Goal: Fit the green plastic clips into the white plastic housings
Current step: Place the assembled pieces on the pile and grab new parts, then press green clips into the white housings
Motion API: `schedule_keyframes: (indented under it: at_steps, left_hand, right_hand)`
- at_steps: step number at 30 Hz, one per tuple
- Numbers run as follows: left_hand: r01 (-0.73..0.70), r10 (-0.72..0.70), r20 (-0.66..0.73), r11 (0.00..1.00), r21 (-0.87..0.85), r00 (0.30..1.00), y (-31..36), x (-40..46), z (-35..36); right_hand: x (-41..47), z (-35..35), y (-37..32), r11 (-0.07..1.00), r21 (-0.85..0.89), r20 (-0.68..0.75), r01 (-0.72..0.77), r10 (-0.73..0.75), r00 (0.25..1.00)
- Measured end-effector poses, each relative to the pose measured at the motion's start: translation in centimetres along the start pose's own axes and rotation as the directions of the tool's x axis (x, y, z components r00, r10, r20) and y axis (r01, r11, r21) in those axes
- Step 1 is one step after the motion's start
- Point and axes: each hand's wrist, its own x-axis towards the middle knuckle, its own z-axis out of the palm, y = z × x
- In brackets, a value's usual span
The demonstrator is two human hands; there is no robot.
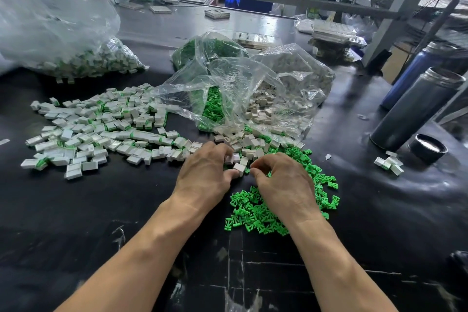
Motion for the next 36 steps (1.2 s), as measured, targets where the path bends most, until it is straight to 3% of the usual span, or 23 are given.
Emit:
schedule_keyframes:
  at_steps: [16,22,26,31,36]
  left_hand:
    - [-0.056,0.064,0.109,0.996,-0.073,0.992,0.3,-0.2,-0.4]
    - [-0.008,0.031,0.106,0.978,-0.210,0.994,0.3,-0.2,-0.5]
    - [0.056,-0.030,0.075,0.926,-0.372,0.997,0.1,0.0,-0.6]
    - [0.160,-0.105,0.124,0.775,-0.612,0.987,0.3,0.0,-0.9]
    - [0.148,-0.098,0.111,0.727,-0.671,0.989,0.6,-0.3,-1.0]
  right_hand:
    - [0.3,1.0,-0.2,0.991,-0.116,0.007,0.068,-0.067,0.998]
    - [0.5,1.0,-0.3,0.991,-0.125,0.019,0.056,-0.054,0.998]
    - [0.6,-0.4,0.3,0.998,-0.044,0.049,0.045,-0.043,0.998]
    - [0.0,-2.1,1.0,0.998,0.040,0.233,0.039,-0.048,0.971]
    - [-0.1,-2.3,1.0,0.997,0.045,0.296,0.059,-0.070,0.953]
